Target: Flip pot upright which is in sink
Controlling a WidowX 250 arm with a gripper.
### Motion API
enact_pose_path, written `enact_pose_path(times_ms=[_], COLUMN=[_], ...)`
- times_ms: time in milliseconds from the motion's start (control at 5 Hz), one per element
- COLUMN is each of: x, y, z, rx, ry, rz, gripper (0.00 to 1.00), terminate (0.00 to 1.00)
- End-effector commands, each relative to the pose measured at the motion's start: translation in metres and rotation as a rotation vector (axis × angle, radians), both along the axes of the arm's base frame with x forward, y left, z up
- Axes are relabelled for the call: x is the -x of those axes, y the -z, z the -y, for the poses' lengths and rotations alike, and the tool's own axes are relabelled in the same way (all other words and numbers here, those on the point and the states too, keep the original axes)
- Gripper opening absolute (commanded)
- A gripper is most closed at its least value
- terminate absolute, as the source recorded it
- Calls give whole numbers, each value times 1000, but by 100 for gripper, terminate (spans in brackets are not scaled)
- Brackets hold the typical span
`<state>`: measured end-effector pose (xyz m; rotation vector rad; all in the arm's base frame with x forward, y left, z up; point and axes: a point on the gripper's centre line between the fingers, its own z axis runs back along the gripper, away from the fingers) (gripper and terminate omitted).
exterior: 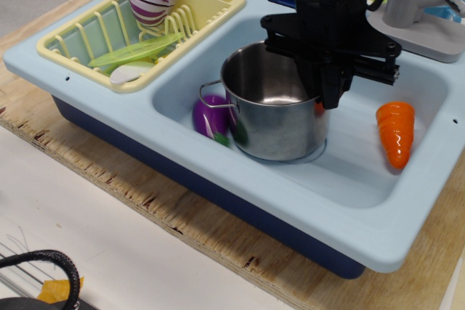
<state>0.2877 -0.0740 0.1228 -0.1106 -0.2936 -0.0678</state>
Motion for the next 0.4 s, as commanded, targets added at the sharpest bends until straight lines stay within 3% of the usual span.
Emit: enact_pose_path(times_ms=[0, 200], x=[-2, -2], y=[-8, -8], z=[-2, -2], rx=[7, 7], ry=[-9, -9], rz=[26, 26], gripper=[100, 100], terminate=[0, 100])
